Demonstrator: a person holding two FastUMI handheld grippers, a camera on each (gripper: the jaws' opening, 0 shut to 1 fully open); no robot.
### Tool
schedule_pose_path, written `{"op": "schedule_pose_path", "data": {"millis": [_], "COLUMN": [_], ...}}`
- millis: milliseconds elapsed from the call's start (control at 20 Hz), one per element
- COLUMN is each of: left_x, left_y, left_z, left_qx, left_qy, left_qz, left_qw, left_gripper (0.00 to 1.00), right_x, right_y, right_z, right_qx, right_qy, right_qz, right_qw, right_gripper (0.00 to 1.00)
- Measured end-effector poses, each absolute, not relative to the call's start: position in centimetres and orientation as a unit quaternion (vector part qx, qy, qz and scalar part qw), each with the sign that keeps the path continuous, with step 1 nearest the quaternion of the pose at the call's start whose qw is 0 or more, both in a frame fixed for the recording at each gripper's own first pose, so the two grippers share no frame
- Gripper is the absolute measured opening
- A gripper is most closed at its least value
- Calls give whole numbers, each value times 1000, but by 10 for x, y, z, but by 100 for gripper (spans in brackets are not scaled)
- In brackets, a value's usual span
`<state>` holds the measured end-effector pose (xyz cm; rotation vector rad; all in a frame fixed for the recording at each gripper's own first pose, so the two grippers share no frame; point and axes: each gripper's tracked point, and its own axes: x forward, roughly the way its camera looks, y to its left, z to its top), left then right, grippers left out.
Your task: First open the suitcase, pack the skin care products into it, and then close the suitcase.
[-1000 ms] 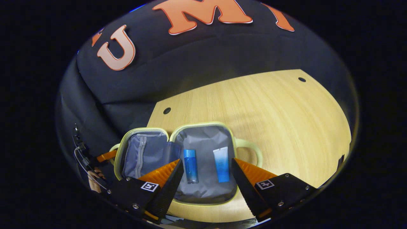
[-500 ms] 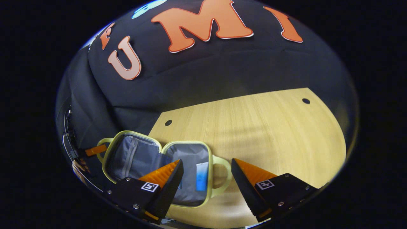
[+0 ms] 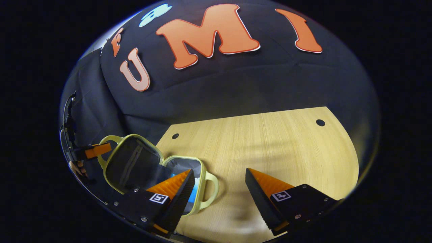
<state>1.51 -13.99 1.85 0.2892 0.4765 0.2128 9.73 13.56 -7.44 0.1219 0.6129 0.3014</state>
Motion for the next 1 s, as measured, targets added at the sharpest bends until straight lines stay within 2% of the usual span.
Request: {"op": "schedule_pose_path", "data": {"millis": [300,600,1000], "left_x": [26,24,34], "left_y": [-208,-271,-361], "left_z": [13,-21,-111], "left_qx": [251,347,333], "left_qy": [237,232,272], "left_qz": [102,81,-4], "left_qw": [933,905,903], "left_gripper": [10,10,11], "right_x": [94,88,78], "right_y": [79,35,-2], "right_z": [-76,-84,-95], "right_qx": [71,64,52], "right_qy": [297,292,298], "right_qz": [119,83,57], "right_qw": [945,951,951], "right_gripper": [95,96,96]}}
